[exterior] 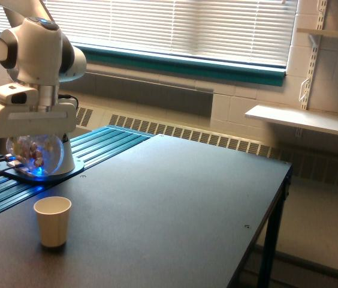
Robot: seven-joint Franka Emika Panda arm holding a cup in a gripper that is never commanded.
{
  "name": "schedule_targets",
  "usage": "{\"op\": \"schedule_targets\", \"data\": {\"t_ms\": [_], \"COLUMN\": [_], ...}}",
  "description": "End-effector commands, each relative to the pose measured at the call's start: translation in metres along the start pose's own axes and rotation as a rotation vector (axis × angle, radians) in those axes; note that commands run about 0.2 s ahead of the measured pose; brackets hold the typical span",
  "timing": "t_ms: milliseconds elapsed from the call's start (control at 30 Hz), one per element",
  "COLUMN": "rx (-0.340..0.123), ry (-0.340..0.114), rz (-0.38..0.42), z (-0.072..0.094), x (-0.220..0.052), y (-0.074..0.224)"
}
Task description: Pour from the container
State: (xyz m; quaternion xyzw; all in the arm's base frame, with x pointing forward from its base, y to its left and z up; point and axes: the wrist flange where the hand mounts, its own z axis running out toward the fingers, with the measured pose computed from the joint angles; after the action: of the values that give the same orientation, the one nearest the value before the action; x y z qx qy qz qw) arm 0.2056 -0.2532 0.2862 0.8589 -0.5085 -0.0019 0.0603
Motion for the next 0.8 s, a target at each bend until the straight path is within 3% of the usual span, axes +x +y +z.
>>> {"op": "schedule_targets", "data": {"t_ms": [33, 667, 800], "rx": [-0.005, -0.002, -0.014], "ry": [0.003, -0.059, -0.11], "rz": [0.01, 0.06, 0.042], "z": [0.002, 0.013, 0.019], "x": [0.01, 0.044, 0.041], "y": [-0.014, -0.027, -0.034]}}
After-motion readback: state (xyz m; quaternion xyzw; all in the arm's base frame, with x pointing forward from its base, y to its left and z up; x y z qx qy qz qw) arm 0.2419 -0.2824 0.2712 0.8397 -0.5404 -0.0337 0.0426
